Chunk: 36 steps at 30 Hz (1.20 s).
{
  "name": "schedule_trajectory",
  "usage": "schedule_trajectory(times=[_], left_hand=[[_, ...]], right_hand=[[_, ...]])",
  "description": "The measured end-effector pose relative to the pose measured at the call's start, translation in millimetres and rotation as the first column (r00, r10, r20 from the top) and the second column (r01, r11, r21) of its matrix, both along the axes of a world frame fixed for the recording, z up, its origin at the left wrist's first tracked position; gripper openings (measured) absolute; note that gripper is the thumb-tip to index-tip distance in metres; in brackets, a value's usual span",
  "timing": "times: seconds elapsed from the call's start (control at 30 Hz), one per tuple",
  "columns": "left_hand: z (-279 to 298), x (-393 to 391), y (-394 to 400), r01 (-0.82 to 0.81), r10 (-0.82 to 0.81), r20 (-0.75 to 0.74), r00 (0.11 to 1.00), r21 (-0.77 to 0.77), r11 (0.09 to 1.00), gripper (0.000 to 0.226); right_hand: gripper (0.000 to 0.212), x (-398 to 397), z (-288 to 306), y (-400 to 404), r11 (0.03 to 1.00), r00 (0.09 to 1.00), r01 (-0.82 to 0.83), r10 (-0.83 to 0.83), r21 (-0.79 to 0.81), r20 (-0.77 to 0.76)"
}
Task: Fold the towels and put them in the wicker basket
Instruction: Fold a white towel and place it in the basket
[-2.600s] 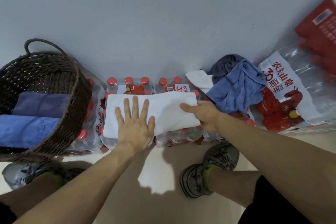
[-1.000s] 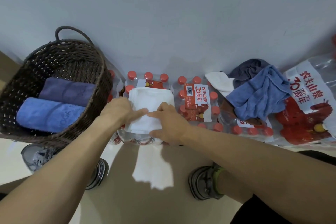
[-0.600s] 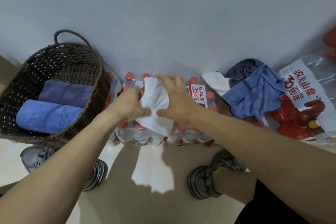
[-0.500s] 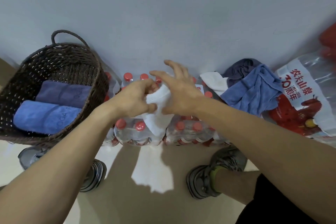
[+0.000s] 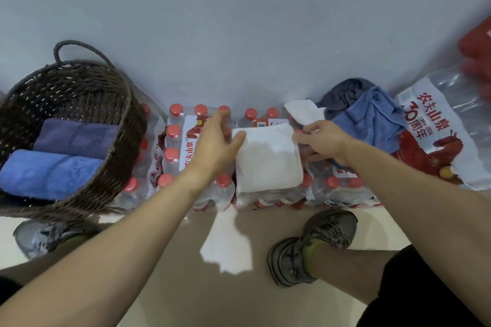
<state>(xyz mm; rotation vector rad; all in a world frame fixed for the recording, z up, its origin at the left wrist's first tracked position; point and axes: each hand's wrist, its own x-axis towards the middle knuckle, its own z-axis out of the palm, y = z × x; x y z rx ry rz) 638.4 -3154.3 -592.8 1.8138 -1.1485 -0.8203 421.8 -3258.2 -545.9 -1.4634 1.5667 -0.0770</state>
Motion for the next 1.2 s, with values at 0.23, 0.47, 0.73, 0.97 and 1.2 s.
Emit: schedule_trajectory(times=[0.23, 0.47, 0.73, 0.97, 1.2], left_hand=[[-11, -22, 23, 0.451, -0.292, 0.548, 0.783, -0.179, 0.874, 0.016], [-37, -25, 45, 0.572, -0.5, 0.535, 0.681, 0.038, 0.819, 0.062], [-43, -25, 49, 0.494, -0.349, 0.595, 0.724, -0.094, 0.864, 0.035], [-34, -10, 35, 0.428, -0.359, 0.45, 0.817, -0.058, 0.902, 0.029], [-33, -12, 21, 0.253, -0.252, 0.146, 0.957, 0.012, 0.968, 0.014]], right_hand=[[0.016, 7, -19, 28, 0.837, 0.916, -0.359, 0.401, -0.413, 0.016], [0.076, -8, -45, 45, 0.62, 0.696, -0.714, 0.678, -0.325, -0.236], [0.076, -16, -53, 54, 0.417, 0.596, -0.795, 0.671, -0.441, -0.441], [0.027, 1, -36, 36, 0.702, 0.802, -0.592, 0.561, -0.396, -0.204], [0.039, -6, -35, 28, 0.978, 0.954, -0.209, 0.207, -0.014, 0.216]])
